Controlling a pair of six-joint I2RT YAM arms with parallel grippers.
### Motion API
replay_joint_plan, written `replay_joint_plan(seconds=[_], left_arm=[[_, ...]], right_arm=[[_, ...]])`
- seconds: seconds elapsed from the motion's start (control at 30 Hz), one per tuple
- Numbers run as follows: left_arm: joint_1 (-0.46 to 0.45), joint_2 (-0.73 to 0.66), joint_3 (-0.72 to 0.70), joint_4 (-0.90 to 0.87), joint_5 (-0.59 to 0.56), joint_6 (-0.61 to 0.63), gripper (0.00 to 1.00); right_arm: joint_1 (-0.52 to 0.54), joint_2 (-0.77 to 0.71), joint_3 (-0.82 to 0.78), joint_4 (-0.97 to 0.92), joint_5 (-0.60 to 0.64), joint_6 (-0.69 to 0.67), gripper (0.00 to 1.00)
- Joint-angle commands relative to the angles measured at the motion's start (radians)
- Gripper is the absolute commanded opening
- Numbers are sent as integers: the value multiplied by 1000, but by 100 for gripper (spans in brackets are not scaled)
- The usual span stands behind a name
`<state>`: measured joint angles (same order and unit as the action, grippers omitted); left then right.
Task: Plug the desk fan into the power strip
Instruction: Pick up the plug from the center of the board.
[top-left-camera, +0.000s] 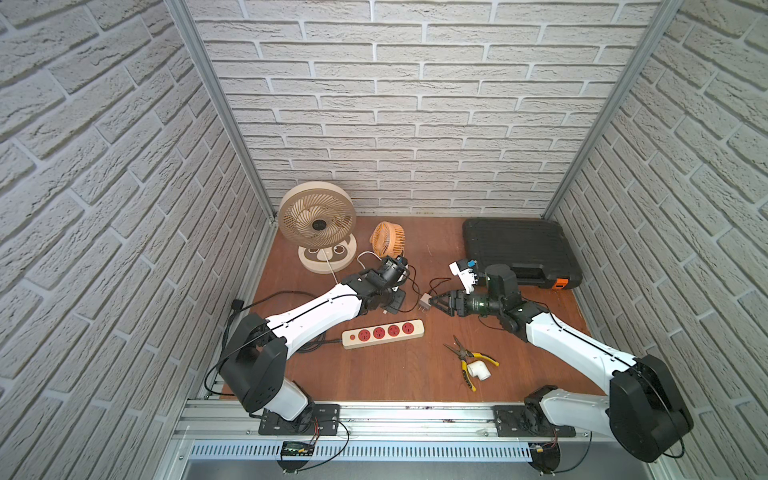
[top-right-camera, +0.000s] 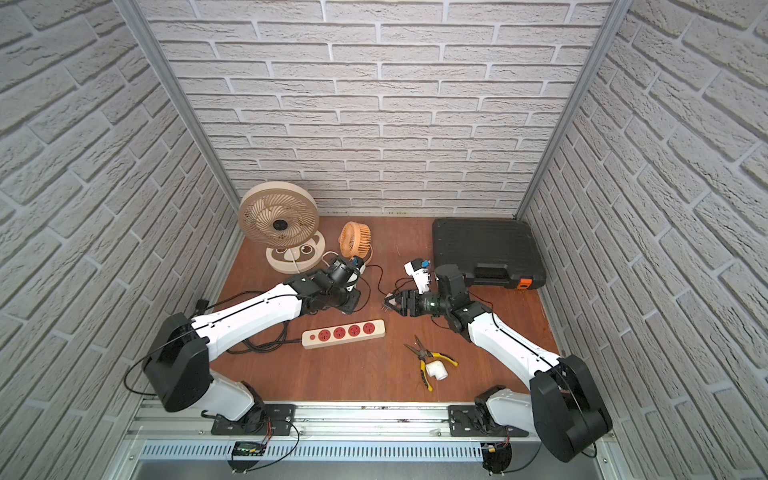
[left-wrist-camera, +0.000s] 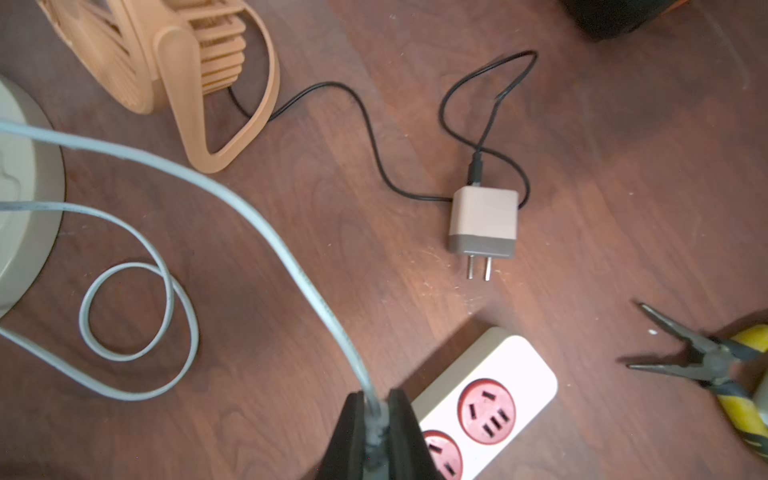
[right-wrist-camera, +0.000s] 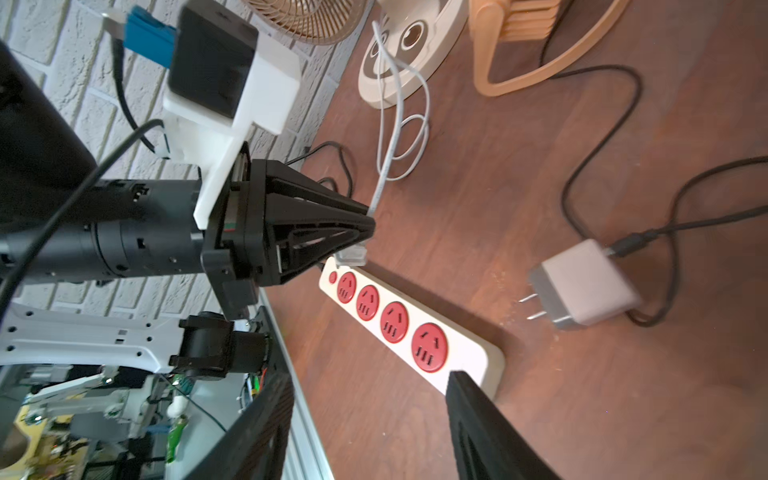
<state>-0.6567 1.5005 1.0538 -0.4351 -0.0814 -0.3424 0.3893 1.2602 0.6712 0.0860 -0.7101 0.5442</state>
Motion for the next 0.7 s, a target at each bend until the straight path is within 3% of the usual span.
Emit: replay_joint_plan(seconds=[0.0,0.2,0.33,0.43,0.57,0.67], left_arm=[[-9,-54,-53,188,54,-36,0],[26,-129,-109,274,268,-66,0],[112,-204,-201,414,518,-131,0],[193,-266,-295,564,678,-213,0],[258,-340,-386,695,788,-295,0],[280,-393,-438,774,849,-345,0]], right_arm=[[36,23,27,88,-80,12,60],[70,20,46,78,-101,-39,60],[72,23,64,60,-119,-65,63],[77,5,30,163,-123,-36,63],[91,0,17,259,-157,-18,67],[105,40,73,251,-253,-14,69]])
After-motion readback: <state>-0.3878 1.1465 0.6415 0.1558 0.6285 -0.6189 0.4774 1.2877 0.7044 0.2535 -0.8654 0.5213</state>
